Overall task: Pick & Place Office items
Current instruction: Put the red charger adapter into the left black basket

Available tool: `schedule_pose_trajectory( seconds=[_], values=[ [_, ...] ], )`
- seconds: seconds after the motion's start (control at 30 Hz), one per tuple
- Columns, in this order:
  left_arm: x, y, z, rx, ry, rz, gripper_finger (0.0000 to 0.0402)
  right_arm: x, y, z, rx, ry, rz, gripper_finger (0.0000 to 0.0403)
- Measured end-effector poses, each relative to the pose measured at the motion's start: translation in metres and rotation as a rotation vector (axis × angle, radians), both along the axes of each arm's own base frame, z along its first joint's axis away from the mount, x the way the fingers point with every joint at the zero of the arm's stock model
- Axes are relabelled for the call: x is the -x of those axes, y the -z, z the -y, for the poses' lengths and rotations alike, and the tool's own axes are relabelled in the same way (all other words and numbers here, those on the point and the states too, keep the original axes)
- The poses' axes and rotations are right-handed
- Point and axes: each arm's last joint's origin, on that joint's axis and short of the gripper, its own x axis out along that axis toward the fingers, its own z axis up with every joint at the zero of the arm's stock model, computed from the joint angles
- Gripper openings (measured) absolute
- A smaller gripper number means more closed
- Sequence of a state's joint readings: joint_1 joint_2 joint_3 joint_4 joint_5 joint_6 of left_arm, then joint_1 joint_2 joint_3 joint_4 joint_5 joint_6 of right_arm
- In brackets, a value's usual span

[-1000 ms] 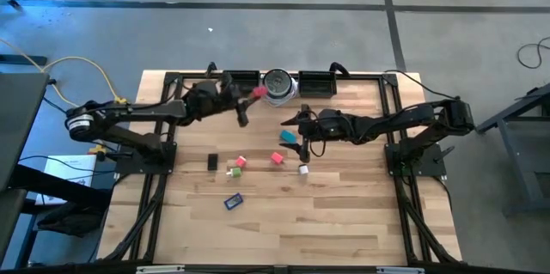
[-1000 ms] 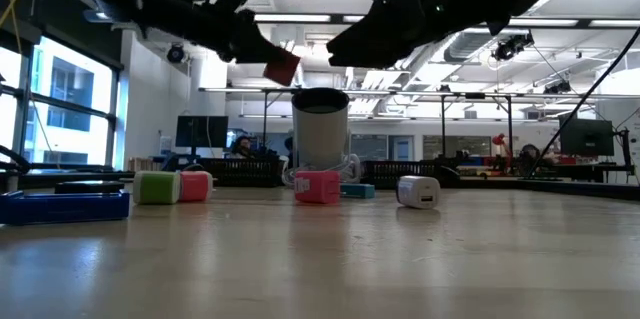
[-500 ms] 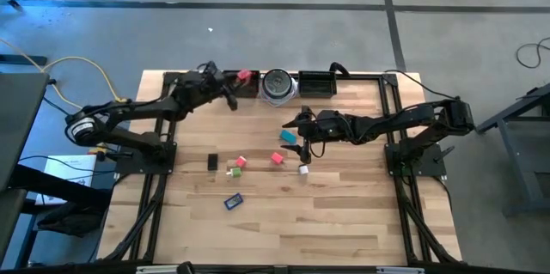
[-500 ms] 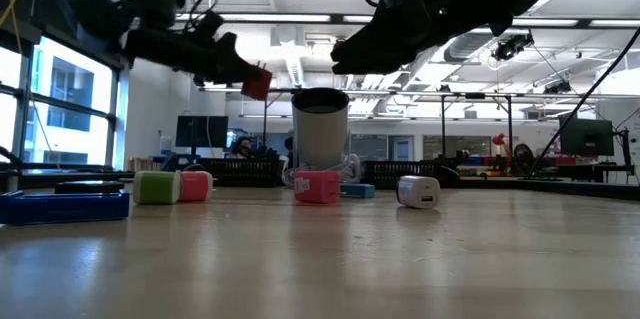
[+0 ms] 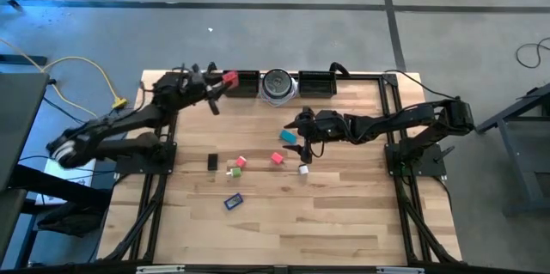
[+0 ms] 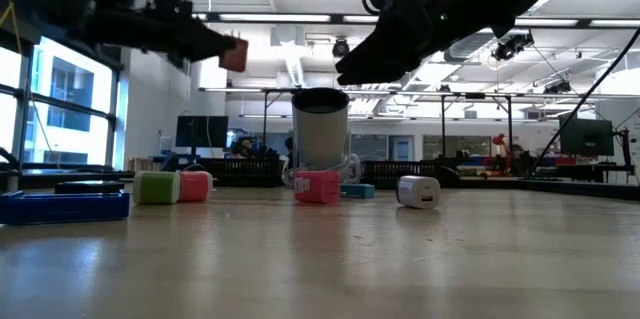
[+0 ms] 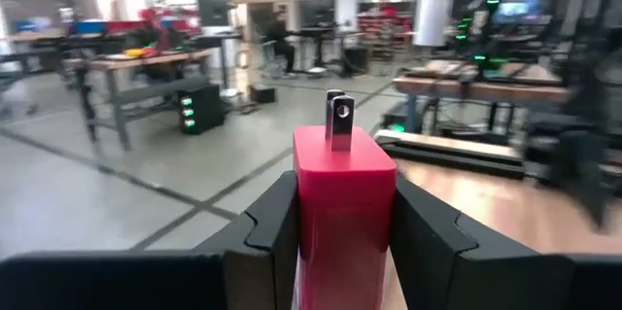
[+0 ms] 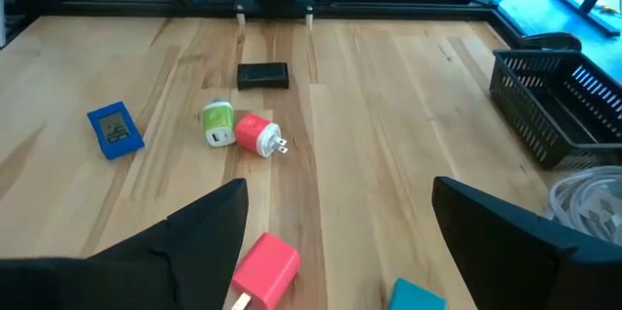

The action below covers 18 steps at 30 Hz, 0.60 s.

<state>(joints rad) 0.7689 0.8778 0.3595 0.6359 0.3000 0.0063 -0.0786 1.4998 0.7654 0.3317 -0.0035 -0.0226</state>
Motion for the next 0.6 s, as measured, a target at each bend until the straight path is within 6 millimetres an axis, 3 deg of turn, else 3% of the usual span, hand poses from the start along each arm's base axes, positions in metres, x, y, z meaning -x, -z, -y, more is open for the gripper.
schedule_pose_trajectory(
  seconds=[0.23,0.6],
  values=[
    [0.033,-0.007,0.026,0.007,-0.018,-0.046,0.0116,0.000,0.000,0.005,0.001,0.009,0.001,0.0313],
    [0.052,0.030,0.037,-0.003,-0.102,0.049,0.0116,0.000,-0.001,0.005,-0.020,-0.001,0.016,0.0313]
  ],
)
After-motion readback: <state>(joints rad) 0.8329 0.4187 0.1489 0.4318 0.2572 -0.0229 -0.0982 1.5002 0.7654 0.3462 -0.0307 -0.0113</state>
